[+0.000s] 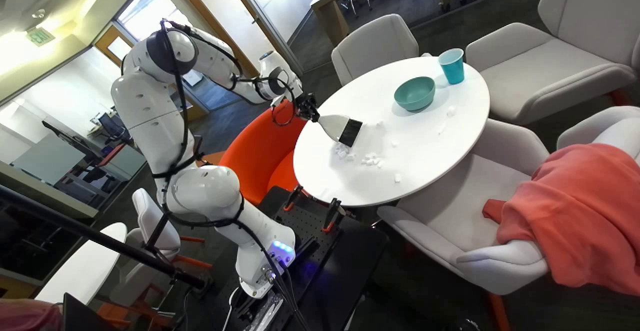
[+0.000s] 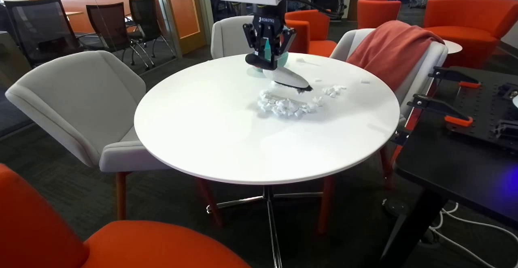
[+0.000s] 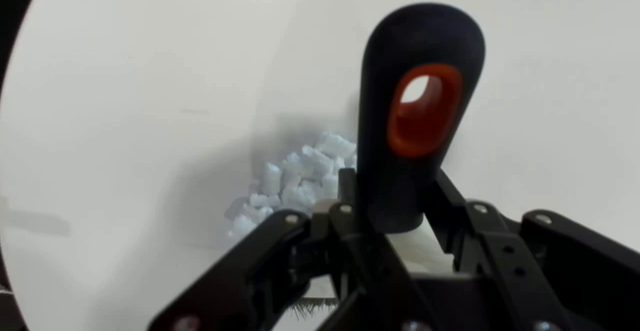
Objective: Use the brush to move the white objects on the table to the left
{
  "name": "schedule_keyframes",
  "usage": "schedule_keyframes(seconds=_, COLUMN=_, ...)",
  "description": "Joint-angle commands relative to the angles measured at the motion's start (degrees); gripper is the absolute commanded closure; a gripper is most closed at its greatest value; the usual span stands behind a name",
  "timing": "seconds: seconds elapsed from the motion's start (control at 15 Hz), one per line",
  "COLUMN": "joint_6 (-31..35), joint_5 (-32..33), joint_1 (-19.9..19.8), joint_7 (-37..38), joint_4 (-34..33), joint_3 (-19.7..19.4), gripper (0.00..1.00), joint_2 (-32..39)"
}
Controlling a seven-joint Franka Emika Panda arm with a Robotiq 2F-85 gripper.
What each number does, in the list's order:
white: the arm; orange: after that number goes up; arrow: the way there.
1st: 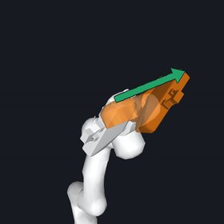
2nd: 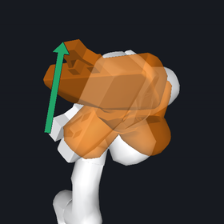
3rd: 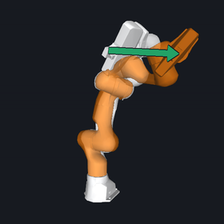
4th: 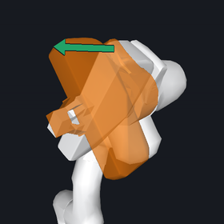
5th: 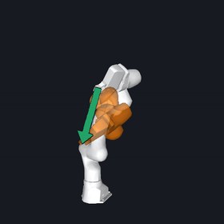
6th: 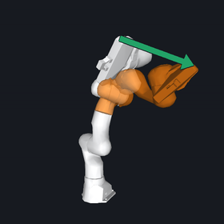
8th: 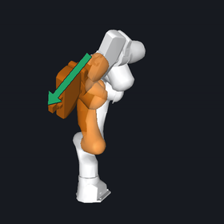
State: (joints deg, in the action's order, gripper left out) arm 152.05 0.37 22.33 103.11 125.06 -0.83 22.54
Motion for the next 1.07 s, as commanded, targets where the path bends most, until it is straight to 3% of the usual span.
schedule_keyframes(seconds=0.0, joint_6=-0.4, joint_5=11.9, joint_1=4.2, joint_7=13.6, joint_4=5.5, joint_3=-6.9, gripper=0.88, joint_2=-8.3)
schedule_keyframes(seconds=0.13, joint_6=-1.7, joint_5=18.5, joint_1=2.9, joint_7=19.8, joint_4=6.3, joint_3=-8.6, gripper=0.88, joint_2=-10.4)
schedule_keyframes(seconds=0.4, joint_6=-2.5, joint_5=25.0, joint_1=-3.5, joint_7=25.6, joint_4=6.9, joint_3=-9.8, gripper=0.88, joint_2=-11.5)
schedule_keyframes(seconds=0.6, joint_6=-2.3, joint_5=24.8, joint_1=-8.7, joint_7=25.6, joint_4=6.6, joint_3=-10.0, gripper=0.88, joint_2=-10.1)
schedule_keyframes(seconds=1.0, joint_6=-2.8, joint_5=18.0, joint_1=-17.1, joint_7=21.0, joint_4=5.4, joint_3=-10.0, gripper=0.88, joint_2=-5.5)
